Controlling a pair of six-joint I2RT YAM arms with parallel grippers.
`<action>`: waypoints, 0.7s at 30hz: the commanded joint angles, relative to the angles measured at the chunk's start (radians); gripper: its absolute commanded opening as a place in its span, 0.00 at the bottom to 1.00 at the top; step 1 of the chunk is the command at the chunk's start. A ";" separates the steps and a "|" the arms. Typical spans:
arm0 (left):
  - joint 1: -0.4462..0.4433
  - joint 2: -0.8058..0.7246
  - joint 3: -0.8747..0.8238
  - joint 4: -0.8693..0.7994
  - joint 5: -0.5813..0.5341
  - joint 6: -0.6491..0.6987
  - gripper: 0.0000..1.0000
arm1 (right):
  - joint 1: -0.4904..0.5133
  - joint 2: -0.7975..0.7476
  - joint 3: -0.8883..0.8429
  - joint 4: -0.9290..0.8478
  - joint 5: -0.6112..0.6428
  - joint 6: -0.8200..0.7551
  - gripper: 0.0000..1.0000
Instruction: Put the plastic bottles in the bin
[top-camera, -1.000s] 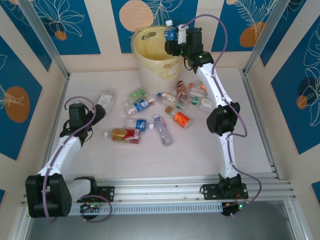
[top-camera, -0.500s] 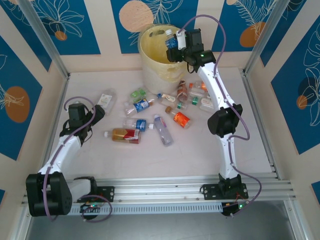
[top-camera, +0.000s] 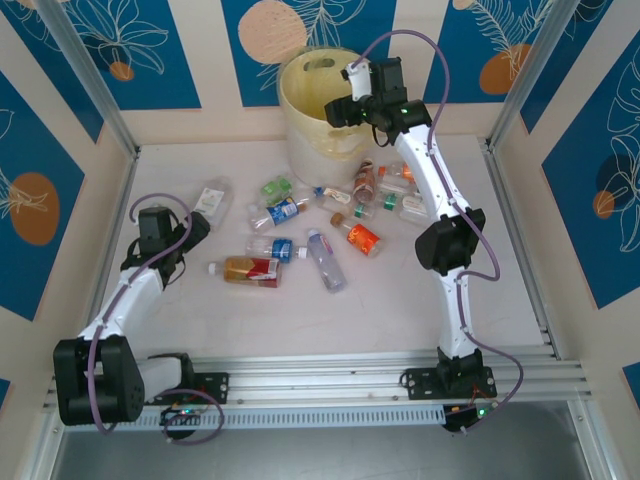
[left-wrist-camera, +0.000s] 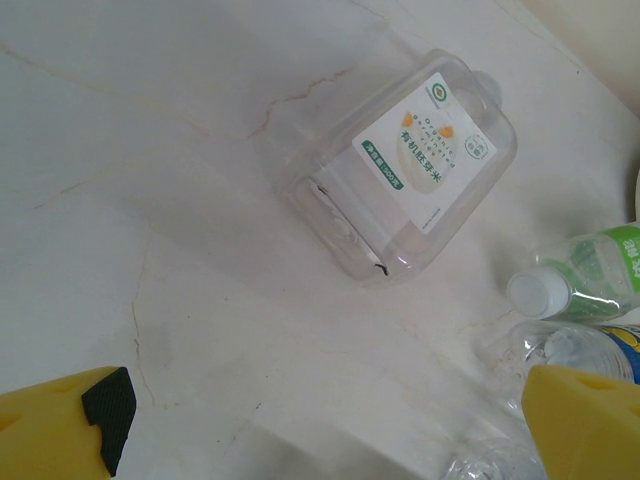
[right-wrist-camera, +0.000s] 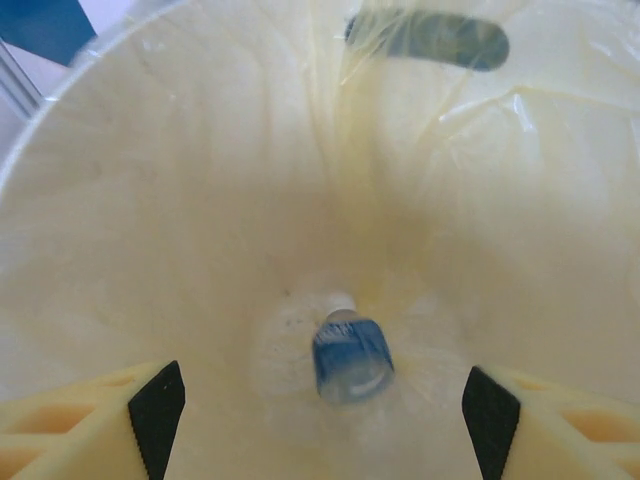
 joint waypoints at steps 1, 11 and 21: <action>0.018 0.014 0.023 0.003 -0.004 0.018 1.00 | 0.009 -0.020 0.021 -0.031 -0.051 0.007 0.76; 0.019 0.187 0.184 0.014 0.036 0.235 1.00 | 0.021 -0.219 -0.142 0.122 -0.130 0.069 0.90; -0.034 0.559 0.592 -0.321 -0.054 0.507 1.00 | 0.010 -0.688 -0.843 0.548 -0.090 0.185 0.99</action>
